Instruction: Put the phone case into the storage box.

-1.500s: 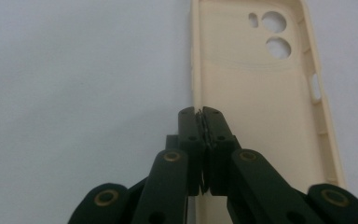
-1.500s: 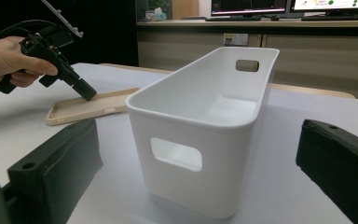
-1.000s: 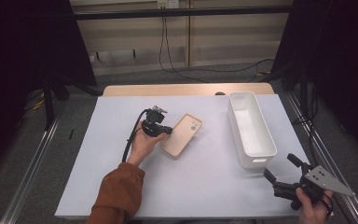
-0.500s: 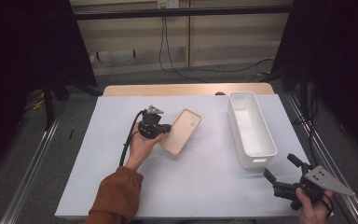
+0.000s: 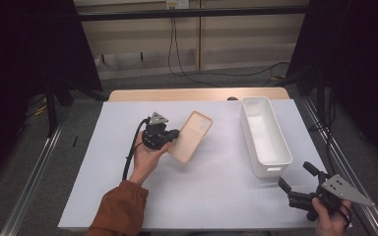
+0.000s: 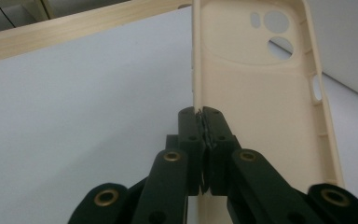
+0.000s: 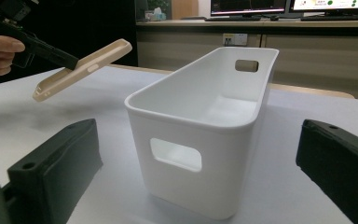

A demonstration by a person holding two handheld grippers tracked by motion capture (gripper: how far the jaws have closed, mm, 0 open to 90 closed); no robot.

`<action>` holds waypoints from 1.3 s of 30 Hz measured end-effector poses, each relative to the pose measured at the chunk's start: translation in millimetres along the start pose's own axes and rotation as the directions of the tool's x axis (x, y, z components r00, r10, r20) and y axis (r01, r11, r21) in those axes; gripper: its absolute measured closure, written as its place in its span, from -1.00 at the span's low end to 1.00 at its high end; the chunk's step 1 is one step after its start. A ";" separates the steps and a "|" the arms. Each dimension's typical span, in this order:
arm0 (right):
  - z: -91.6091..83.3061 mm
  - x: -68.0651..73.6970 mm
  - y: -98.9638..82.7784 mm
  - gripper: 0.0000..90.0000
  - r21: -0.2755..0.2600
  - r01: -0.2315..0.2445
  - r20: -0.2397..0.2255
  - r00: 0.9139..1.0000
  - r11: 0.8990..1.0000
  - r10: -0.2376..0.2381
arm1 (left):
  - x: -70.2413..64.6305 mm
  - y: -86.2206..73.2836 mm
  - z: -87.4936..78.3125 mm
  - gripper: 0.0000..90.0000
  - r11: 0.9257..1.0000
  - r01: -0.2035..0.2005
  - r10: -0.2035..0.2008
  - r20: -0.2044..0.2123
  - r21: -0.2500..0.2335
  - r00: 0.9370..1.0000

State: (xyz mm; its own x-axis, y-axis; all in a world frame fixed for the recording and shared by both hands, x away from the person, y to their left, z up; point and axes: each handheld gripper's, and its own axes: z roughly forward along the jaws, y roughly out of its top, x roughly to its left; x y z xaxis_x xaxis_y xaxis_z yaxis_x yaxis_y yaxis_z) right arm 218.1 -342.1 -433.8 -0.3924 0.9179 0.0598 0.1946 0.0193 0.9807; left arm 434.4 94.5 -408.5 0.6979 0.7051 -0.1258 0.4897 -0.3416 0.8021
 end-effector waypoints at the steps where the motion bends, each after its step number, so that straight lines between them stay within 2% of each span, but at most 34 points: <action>1: -0.2 0.0 0.0 -1.00 0.000 -0.001 -0.001 1.000 1.000 0.001 | -0.6 -0.8 -1.4 0.95 1.000 0.006 -0.006 0.000 -0.012 1.000; 10: 0.2 0.5 0.7 -1.00 -0.004 -0.005 0.003 1.000 1.000 0.005 | -3.2 -5.7 -15.7 0.95 0.997 0.012 -0.012 0.001 -0.073 1.000; 19: 0.8 -1.1 2.1 -1.00 -0.011 -0.009 0.005 1.000 1.000 0.009 | -9.3 -5.2 -33.0 0.95 0.990 0.018 -0.019 -0.009 -0.137 1.000; 27: 1.2 0.1 5.8 -1.00 -0.022 -0.001 -0.002 1.000 1.000 0.000 | -16.2 -4.5 -51.8 0.95 0.985 0.002 -0.002 -0.004 -0.173 1.000; 32: 2.0 2.9 9.6 -1.00 -0.032 0.004 -0.016 1.000 0.999 -0.004 | -20.8 -5.4 -63.3 0.95 0.985 -0.015 0.015 -0.004 -0.174 1.000; 36: 4.2 7.3 12.4 -1.00 -0.039 0.005 -0.029 1.000 0.999 -0.006 | -23.3 -12.2 -69.3 0.95 0.982 -0.007 0.010 0.011 -0.187 1.000; 39: 7.0 10.7 15.2 -1.00 -0.040 0.008 -0.031 0.999 0.999 -0.009 | -25.3 -19.4 -71.2 0.95 0.982 -0.012 0.013 0.005 -0.189 1.000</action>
State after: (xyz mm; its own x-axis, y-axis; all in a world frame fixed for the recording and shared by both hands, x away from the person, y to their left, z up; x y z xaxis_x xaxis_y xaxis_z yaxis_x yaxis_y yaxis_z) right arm 223.2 -329.2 -419.6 -0.4222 0.9047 0.0566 0.1552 0.0106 0.9878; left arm 370.0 127.5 -379.3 0.7068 0.6974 -0.1185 0.3738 -0.2259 0.8996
